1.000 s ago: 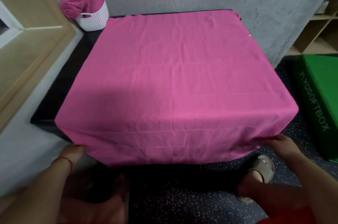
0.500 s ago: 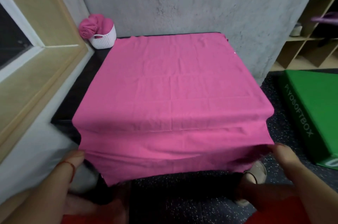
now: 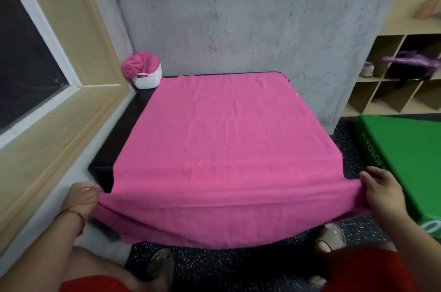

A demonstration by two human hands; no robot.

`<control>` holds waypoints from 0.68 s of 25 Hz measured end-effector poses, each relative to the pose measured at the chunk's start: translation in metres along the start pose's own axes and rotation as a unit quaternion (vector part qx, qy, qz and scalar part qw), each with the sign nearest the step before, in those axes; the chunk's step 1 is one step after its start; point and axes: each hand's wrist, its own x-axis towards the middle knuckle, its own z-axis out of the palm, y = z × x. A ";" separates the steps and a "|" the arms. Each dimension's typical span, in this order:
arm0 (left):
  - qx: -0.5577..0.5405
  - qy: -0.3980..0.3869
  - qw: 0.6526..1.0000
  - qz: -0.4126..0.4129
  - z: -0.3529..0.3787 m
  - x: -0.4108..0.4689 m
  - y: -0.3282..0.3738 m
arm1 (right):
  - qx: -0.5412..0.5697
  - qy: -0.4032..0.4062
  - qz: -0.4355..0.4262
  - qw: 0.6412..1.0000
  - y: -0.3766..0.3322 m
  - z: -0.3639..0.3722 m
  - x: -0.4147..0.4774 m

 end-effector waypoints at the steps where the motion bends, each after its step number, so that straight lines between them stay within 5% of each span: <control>1: -0.009 0.019 1.000 0.001 -0.002 0.005 0.004 | -0.019 0.004 -0.022 1.000 -0.011 -0.001 0.000; 7: -0.097 0.125 0.986 -0.051 -0.007 0.040 0.059 | -0.050 0.072 -0.026 0.996 -0.073 0.007 0.033; 17: -0.187 0.106 0.971 -0.107 0.044 0.173 0.116 | -0.002 0.080 -0.018 0.997 -0.119 0.096 0.143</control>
